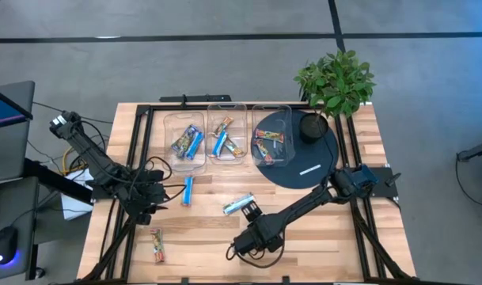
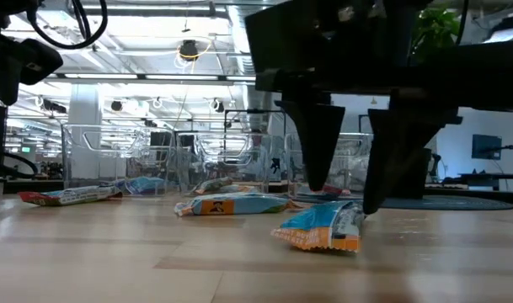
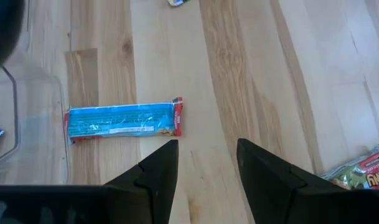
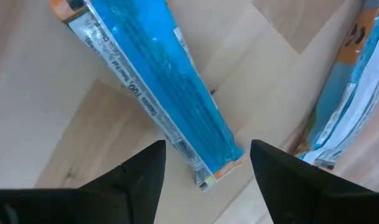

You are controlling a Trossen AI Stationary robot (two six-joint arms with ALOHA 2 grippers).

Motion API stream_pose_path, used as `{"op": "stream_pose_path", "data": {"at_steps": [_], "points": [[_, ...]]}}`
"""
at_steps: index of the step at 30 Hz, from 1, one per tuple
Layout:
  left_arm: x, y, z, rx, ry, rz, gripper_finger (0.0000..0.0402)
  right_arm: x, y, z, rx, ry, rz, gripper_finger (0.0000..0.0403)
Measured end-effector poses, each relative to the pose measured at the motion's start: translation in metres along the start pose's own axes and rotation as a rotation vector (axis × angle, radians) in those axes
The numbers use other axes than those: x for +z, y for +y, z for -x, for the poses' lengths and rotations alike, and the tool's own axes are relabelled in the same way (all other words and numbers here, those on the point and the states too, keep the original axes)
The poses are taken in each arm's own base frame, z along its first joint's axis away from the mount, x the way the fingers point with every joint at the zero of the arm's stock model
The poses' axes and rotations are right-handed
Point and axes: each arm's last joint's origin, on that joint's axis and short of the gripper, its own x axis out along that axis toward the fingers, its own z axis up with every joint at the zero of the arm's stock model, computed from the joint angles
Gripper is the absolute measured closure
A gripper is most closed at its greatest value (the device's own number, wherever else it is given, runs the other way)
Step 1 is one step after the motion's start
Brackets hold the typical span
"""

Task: Pick and place Granola Bars by type
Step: Put the orange granola bar into the middle transparent bin

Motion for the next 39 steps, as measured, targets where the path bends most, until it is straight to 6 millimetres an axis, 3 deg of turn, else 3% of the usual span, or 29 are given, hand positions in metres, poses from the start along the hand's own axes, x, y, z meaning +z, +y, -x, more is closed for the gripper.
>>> {"op": "stream_pose_path", "data": {"at_steps": [12,16,21,30,39], "points": [[0.003,-0.002,0.000,-0.018,-0.034,0.024,0.0242,0.010,-0.004,-0.001,0.065,-0.118,-0.021,0.0178],[0.003,-0.002,0.000,-0.015,-0.036,0.036,0.0242,0.013,-0.006,-0.010,0.113,-0.122,-0.103,0.0191],[0.004,-0.002,0.000,-0.016,-0.042,0.041,0.0242,0.013,-0.012,-0.018,0.211,-0.110,-0.263,0.0218],[0.009,-0.004,0.000,-0.029,-0.094,0.054,0.0242,0.013,-0.017,-0.018,0.246,-0.094,-0.497,0.0305],[0.009,-0.004,0.001,-0.006,-0.107,0.051,0.0242,0.018,-0.017,-0.013,0.240,-0.113,-0.580,0.0320]]}}
